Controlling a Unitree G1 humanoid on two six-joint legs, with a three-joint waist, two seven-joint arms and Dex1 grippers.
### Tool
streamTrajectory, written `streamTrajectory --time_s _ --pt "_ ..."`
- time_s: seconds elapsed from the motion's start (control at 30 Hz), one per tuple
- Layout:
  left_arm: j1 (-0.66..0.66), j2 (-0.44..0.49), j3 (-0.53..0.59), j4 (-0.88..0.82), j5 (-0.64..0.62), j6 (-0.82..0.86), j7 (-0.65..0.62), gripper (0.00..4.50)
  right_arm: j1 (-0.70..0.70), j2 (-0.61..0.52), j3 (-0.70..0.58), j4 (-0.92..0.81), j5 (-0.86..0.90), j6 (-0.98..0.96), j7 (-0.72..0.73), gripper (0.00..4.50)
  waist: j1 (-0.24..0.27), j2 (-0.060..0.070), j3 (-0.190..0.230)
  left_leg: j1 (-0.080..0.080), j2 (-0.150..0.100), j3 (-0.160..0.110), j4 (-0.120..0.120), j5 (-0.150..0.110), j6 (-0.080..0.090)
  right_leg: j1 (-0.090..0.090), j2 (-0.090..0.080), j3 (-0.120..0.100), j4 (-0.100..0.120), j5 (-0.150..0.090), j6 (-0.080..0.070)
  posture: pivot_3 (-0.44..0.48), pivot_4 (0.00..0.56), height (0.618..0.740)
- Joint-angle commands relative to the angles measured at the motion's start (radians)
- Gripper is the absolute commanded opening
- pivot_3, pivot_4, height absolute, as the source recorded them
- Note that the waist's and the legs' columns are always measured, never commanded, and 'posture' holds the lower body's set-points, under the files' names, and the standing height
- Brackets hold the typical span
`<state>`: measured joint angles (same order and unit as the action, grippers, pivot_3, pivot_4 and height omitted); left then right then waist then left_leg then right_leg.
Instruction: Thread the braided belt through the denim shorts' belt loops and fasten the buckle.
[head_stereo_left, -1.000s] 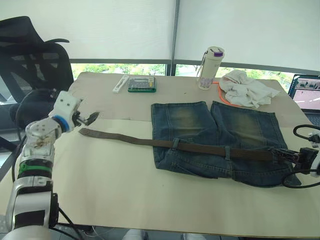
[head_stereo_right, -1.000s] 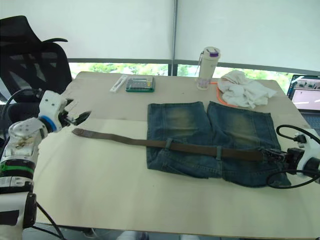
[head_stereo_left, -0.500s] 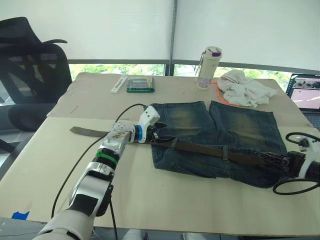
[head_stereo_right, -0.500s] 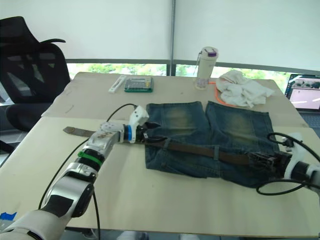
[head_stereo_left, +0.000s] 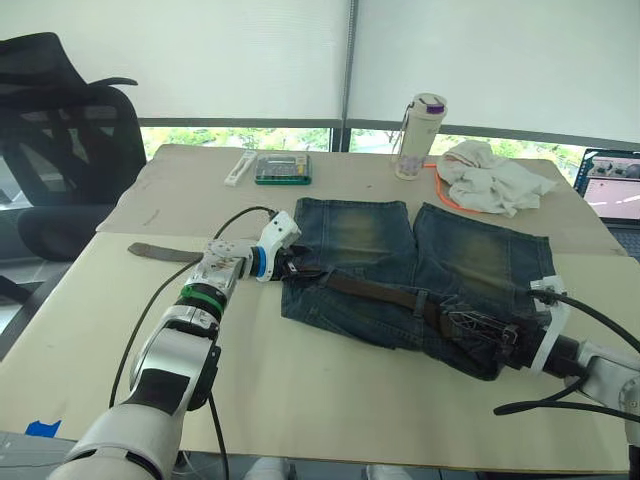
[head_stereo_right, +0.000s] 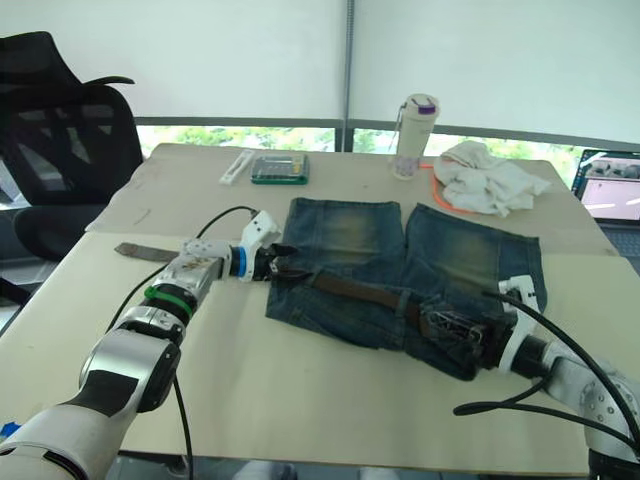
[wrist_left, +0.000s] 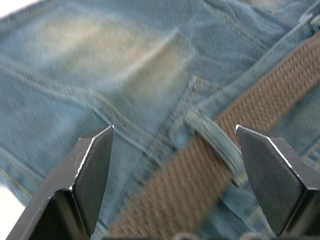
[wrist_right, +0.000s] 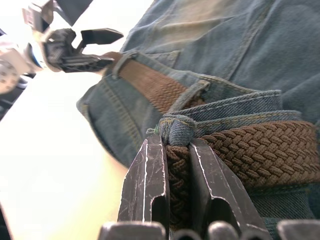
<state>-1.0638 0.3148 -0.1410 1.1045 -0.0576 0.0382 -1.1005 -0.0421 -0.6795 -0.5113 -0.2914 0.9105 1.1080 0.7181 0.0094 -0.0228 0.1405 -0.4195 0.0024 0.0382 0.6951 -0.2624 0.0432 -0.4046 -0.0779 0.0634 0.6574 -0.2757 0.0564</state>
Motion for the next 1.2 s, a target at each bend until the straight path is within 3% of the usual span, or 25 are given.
streamTrajectory --time_s 0.03,0.33,0.43,0.77,0.9,0.97,1.07,1.13,1.2 --pt "-0.008 -0.022 0.002 0.014 0.018 -0.020 -0.015 4.11 0.036 -0.056 -0.071 0.005 0.017 -0.017 0.024 0.15 0.004 0.000 0.000 0.000 -0.001 0.000 0.000 0.000 0.000 0.000 0.000 0.000 0.000 0.000 0.000 0.000 0.150 0.740" --pt "-0.044 -0.107 0.035 0.113 0.026 0.002 -0.009 4.11 0.088 -0.076 -0.078 0.010 0.005 -0.061 0.012 0.15 0.002 -0.001 0.000 -0.001 -0.002 -0.001 0.001 0.000 0.001 0.000 0.000 0.000 -0.001 0.000 0.001 0.000 0.150 0.740" --pt "-0.058 -0.114 0.042 0.136 0.029 0.016 -0.010 3.33 0.109 -0.073 -0.084 -0.006 0.008 -0.068 0.004 0.15 0.002 -0.001 0.000 -0.001 -0.002 -0.001 0.001 0.000 0.001 0.000 0.000 0.000 -0.001 0.000 0.001 0.000 0.150 0.740" --pt "-0.072 -0.075 0.164 0.114 -0.044 0.013 -0.073 0.05 0.132 -0.076 -0.147 0.028 -0.011 -0.135 -0.023 0.15 0.002 -0.001 0.000 -0.002 -0.003 -0.002 0.001 0.000 0.001 0.000 0.000 -0.001 -0.001 0.000 0.001 0.000 0.150 0.740" --pt "-0.079 -0.034 0.209 0.101 -0.078 0.012 -0.141 0.00 0.080 -0.081 -0.128 0.094 -0.045 -0.181 -0.040 0.15 -0.001 0.000 0.000 -0.002 -0.003 -0.002 0.001 0.000 0.001 -0.001 0.000 -0.001 -0.001 0.000 0.001 0.000 0.150 0.740" --pt "-0.099 -0.006 0.212 0.123 -0.062 0.006 -0.105 0.00 -0.018 -0.086 -0.049 0.190 -0.089 -0.209 -0.029 0.15 -0.005 -0.001 0.000 -0.001 -0.002 -0.002 0.001 0.000 0.000 -0.001 0.000 -0.001 -0.001 0.000 0.001 0.000 0.150 0.740" --pt "-0.170 0.002 0.203 0.164 -0.021 -0.044 0.035 0.00 -0.289 -0.102 0.181 0.476 -0.293 -0.359 0.018 0.15 -0.030 -0.003 0.002 -0.001 -0.003 -0.002 0.002 0.000 0.000 -0.001 0.001 0.000 -0.001 0.000 0.001 0.000 0.150 0.740" --pt "-0.258 -0.007 0.226 0.191 -0.011 -0.076 0.196 0.00 -0.564 -0.090 0.346 0.793 -0.513 -0.586 0.007 0.15 -0.034 -0.003 0.004 0.000 -0.004 -0.001 0.003 0.001 0.001 -0.002 0.000 0.002 -0.002 0.001 0.001 0.000 0.150 0.740" --pt "-0.331 -0.003 0.245 0.214 0.004 -0.112 0.369 0.00 -0.800 -0.060 0.395 1.070 -0.623 -0.791 -0.054 0.15 -0.043 -0.002 0.009 0.000 -0.004 0.000 0.004 0.002 0.000 -0.003 0.000 0.003 -0.001 0.001 0.002 0.000 0.150 0.740"
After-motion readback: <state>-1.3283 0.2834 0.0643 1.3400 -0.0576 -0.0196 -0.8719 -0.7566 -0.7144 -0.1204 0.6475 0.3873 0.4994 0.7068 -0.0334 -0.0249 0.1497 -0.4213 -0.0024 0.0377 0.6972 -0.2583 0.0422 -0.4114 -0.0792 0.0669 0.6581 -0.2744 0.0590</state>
